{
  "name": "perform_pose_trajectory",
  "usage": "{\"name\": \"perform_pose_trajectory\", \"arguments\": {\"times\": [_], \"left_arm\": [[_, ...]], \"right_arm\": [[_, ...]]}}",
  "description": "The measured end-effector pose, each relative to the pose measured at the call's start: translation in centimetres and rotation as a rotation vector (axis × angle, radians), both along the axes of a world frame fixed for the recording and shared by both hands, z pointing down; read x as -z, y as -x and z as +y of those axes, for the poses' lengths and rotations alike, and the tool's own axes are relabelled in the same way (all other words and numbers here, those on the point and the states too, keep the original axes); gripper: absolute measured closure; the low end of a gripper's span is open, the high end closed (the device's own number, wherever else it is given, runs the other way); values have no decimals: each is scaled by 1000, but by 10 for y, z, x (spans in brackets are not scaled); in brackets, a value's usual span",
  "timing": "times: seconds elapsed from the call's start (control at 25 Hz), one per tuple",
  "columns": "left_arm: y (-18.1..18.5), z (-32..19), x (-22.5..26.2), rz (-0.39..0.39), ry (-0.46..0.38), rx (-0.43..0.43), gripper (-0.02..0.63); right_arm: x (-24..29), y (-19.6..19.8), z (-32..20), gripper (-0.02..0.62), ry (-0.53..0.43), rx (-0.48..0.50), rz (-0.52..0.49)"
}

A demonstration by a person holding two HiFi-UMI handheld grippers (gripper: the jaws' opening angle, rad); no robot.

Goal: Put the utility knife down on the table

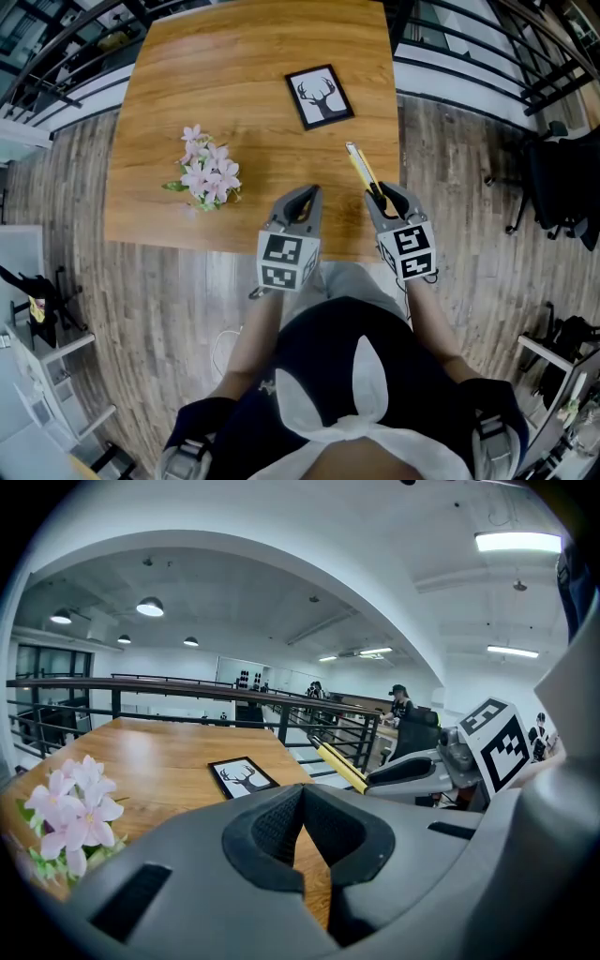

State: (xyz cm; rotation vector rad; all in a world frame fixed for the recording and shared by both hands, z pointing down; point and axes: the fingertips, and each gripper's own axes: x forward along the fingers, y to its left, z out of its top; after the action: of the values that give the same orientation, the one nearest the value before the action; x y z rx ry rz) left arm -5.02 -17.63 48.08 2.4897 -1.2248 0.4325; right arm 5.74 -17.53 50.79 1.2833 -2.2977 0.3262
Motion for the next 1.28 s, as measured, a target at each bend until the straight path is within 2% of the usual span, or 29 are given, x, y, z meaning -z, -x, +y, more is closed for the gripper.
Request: {"name": "perform_pose_trajectory", "arguments": {"times": [0.48,1.28], "left_arm": [[-2,-19,-3,6,-11,6,589],[4,-37,-10,7,6,43,589]], "right_arm": [[-17,-1,-21,482,13,16,17],[-57,2,-36,482,91,65,59]]}}
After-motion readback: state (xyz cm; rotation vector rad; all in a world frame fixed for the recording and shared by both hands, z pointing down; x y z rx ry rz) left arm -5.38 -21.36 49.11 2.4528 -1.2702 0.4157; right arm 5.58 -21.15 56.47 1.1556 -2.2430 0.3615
